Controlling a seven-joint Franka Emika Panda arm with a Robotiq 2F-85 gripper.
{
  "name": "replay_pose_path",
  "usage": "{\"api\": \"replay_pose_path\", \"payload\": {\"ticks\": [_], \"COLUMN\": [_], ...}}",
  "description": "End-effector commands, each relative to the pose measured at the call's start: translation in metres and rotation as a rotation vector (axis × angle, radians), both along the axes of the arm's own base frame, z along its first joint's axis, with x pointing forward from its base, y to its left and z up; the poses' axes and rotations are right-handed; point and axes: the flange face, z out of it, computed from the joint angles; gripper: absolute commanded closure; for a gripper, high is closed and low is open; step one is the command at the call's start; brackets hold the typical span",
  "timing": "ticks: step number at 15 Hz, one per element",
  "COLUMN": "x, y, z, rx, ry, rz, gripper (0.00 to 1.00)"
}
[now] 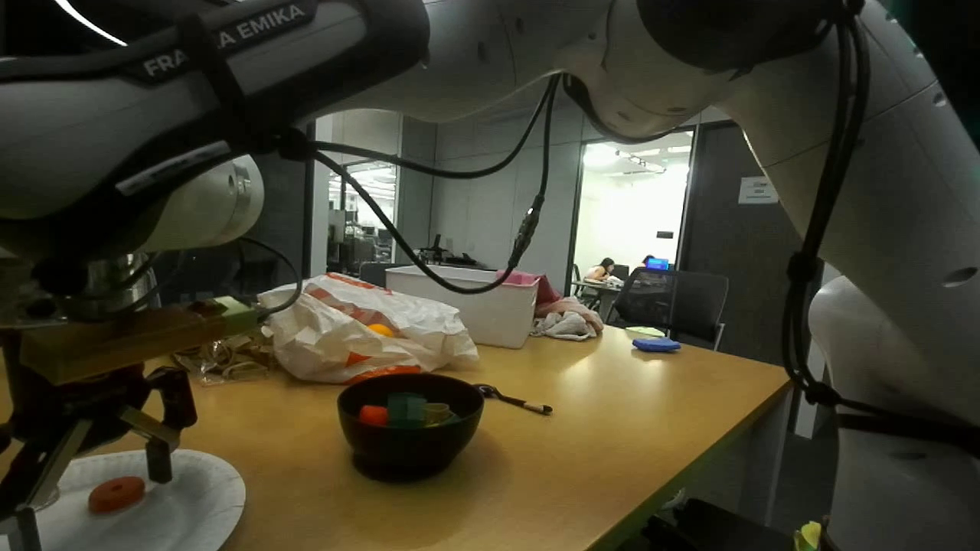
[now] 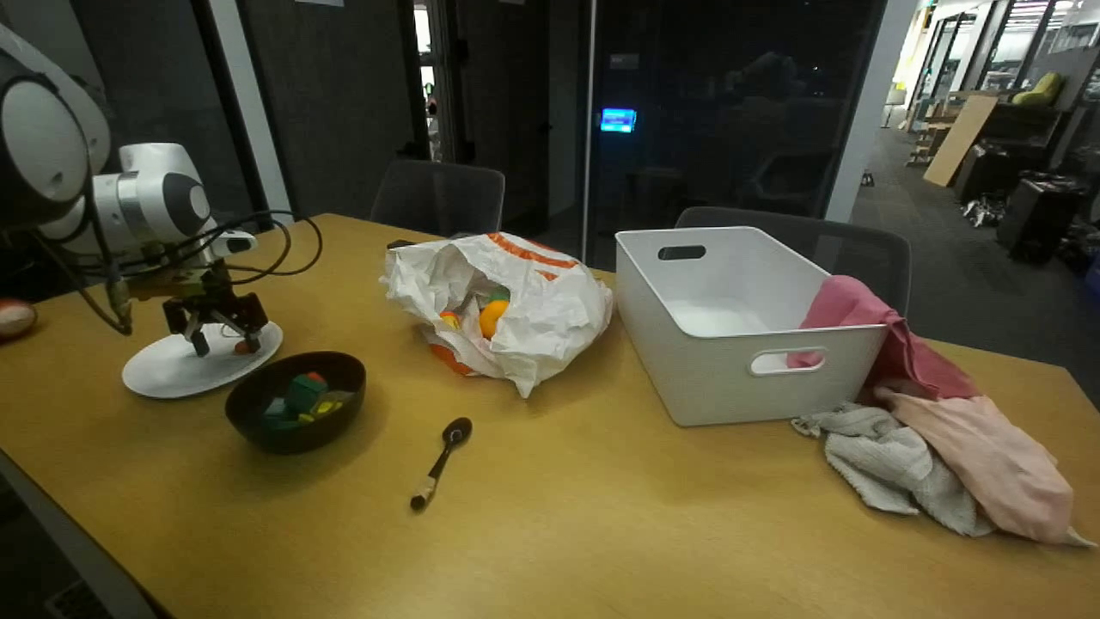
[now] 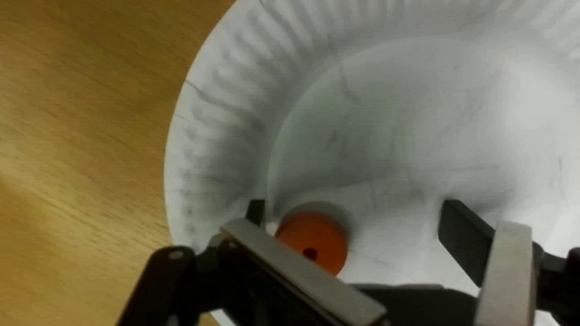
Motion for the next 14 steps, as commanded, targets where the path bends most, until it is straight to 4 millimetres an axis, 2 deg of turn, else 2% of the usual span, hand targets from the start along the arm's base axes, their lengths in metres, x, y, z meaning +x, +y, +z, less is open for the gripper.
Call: {"api": "replay_pose_path", "payload": {"ticks": [1,2,4,10,14], "x": [0.006,0.006,0.007,0.011,0.002], "y": [0.008,0.008,0.006,0.000,0.000], "z": [0.007,0.007,0.006,0.008,0.020], "rx": [-0.008,-0.010,-0.017,-0.024,-0.054], "ry": [-0.021,-0.021,-0.021,-0.024,-0.005], "rz": [0.016,0.020,0.027,0.036,0.037], "gripper": [0.05,0.25,0.32,0.81,0.83]}}
